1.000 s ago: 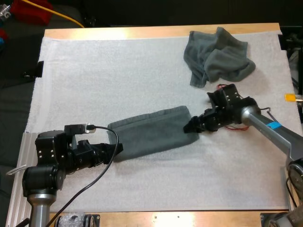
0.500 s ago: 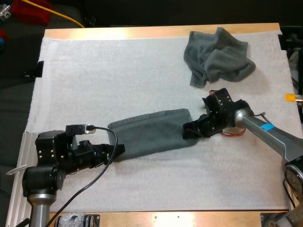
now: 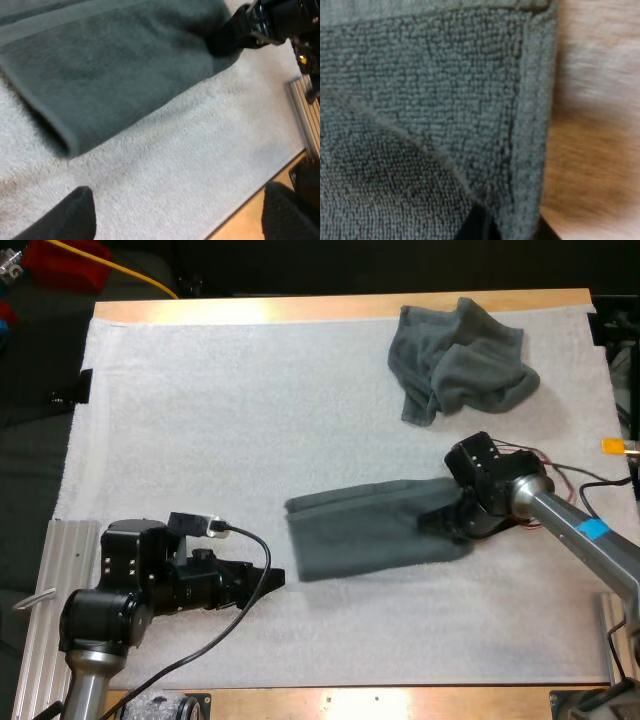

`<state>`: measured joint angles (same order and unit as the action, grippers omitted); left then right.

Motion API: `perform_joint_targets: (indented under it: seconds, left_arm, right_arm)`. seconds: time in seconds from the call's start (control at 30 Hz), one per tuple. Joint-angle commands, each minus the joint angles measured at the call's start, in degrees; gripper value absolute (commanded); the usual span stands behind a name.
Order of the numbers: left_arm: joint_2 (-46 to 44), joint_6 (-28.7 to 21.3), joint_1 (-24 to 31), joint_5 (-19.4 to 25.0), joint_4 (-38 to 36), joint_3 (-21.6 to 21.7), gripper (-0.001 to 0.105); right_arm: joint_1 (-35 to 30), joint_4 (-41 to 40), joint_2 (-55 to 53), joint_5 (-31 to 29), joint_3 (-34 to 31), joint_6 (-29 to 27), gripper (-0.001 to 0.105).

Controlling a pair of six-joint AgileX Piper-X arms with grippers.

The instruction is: Pick towel from pile, fold and stack

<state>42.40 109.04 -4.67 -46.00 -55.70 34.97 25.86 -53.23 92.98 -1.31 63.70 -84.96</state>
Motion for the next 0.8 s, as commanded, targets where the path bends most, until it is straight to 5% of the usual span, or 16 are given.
perform_joint_targets:
  seconds: [0.0, 0.03, 0.23, 0.77]
  left_arm:
    - [-0.28, -0.46, -0.54, -0.58, -0.20, 0.26, 0.066]
    - [-0.28, -0.46, -0.97, -0.58, -0.20, 0.26, 0.066]
    - [-0.28, -1.16, -0.95, -0.58, -0.20, 0.26, 0.066]
    - [-0.28, -1.14, -0.95, -0.58, -0.20, 0.26, 0.066]
  right_arm:
    - [-0.32, -2.58, -0.99, -4.68, -0.33, -0.76, 0.001]
    - [-0.32, -4.72, -2.71, -9.71, -0.33, -2.20, 0.001]
    - [-0.32, -7.28, -5.95, -18.01, -0.33, -4.00, 0.001]
    - [13.28, 7.25, -4.30, 4.38, -0.33, 7.96, 0.001]
